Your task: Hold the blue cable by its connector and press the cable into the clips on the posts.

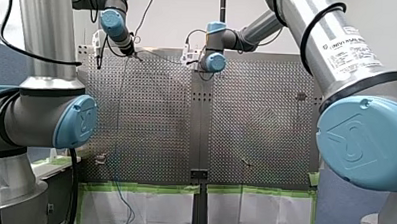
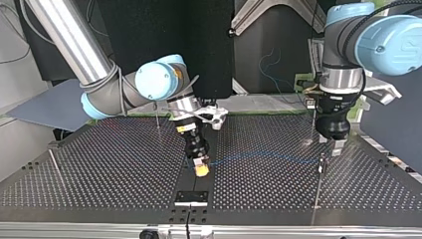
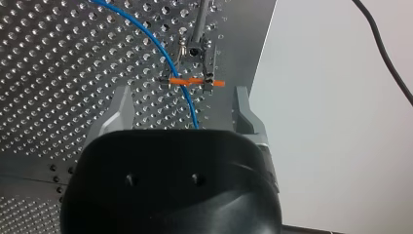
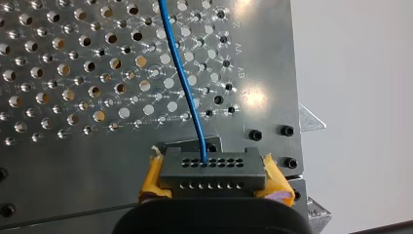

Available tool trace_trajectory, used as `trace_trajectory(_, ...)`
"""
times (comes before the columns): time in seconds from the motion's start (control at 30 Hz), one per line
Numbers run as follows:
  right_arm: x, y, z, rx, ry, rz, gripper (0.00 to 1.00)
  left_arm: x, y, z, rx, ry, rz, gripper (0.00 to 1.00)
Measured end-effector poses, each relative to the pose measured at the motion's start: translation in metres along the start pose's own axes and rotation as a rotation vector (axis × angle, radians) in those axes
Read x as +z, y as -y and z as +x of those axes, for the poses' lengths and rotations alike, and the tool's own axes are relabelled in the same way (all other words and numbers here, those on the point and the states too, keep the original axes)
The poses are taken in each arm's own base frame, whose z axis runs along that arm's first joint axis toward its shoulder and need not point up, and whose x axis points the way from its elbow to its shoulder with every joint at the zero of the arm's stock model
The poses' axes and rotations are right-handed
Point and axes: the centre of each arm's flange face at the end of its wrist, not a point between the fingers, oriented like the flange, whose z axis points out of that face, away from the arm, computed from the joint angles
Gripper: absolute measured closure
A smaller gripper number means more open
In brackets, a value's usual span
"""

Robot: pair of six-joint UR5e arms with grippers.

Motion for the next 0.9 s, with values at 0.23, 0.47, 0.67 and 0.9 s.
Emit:
trace_trajectory(0.23,0.000,0.000,-0.001,0.000,0.005,-0.001,1.00,0.003,0.007,-0.001,-0.001,0.019,0.061,0.00)
trace_trajectory(0.47,0.000,-0.001,-0.001,0.000,0.005,-0.002,1.00,0.014,0.017,0.011,0.035,-0.010,0.128,0.00)
trace_trajectory(0.67,0.000,-0.001,-0.001,-0.001,0.005,-0.003,1.00,0.027,0.027,0.017,0.082,-0.010,0.171,0.00)
trace_trajectory(0.9,0.000,-0.003,-0.001,-0.002,0.005,-0.006,1.00,0.038,0.029,0.004,0.092,0.034,0.157,0.00)
